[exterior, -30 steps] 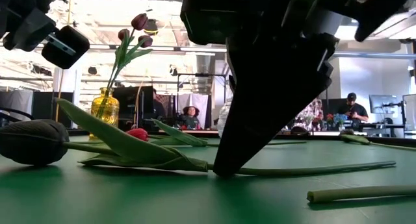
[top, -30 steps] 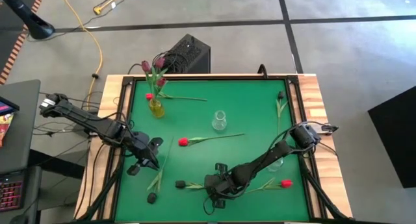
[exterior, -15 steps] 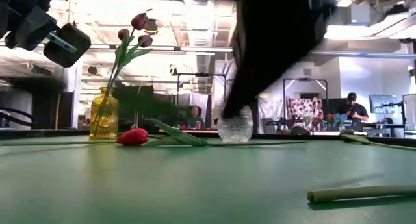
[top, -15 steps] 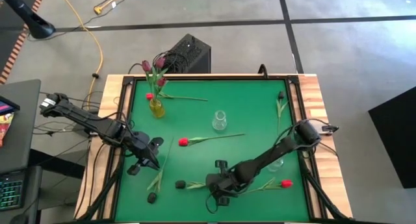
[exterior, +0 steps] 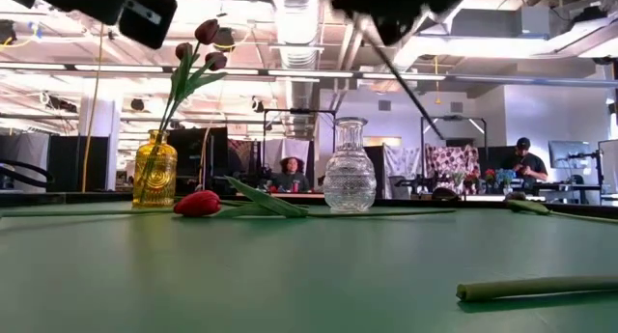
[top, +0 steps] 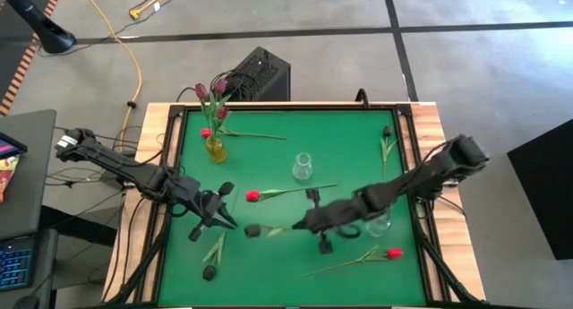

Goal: Sort flowers into vase by color
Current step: Put the bottom middle black flower into the left transparent vase

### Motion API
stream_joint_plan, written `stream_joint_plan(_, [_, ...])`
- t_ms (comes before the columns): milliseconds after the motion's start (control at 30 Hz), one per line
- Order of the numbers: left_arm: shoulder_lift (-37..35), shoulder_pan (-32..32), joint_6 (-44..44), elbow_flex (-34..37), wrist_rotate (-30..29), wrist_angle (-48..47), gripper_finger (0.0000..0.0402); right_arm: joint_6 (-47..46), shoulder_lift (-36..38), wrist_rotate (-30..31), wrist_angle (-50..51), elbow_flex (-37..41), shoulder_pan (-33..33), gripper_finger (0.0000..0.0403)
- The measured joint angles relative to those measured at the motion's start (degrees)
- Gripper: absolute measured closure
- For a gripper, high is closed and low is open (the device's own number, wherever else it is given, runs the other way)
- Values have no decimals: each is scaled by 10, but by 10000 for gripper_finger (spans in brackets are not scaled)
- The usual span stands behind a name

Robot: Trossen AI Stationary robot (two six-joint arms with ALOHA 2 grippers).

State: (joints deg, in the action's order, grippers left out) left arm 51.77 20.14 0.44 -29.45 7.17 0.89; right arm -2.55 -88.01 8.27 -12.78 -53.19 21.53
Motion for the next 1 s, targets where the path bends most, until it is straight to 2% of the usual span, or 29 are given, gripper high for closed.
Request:
stream_joint_plan(100, [21, 0, 11, 0, -50, 62, 372, -4, 41, -11, -118, 49, -17, 388])
stream_joint_plan(200, [54, 0, 27, 0, -110, 140, 372, -4, 54, -11, -152, 58, -27, 388])
stream_joint_plan(333, [110, -4, 72, 0, -152, 253, 362, -3, 55, -11, -209, 56, -35, 388])
stream_joint_plan(467, [178, -23, 79, 0, -152, 377, 329, -3, 52, -12, -221, 56, -48, 388])
stream_joint_plan(633, [263, -49, 74, -2, -146, 514, 263, -4, 52, -11, -232, 56, -63, 388])
stream_joint_plan(833, [345, -61, 74, -59, -145, 543, 190, -19, 53, -12, -266, 56, -62, 388])
stream_joint_plan(1000, [395, -64, 92, -119, -139, 540, 171, -25, 52, -21, -264, 56, -62, 388])
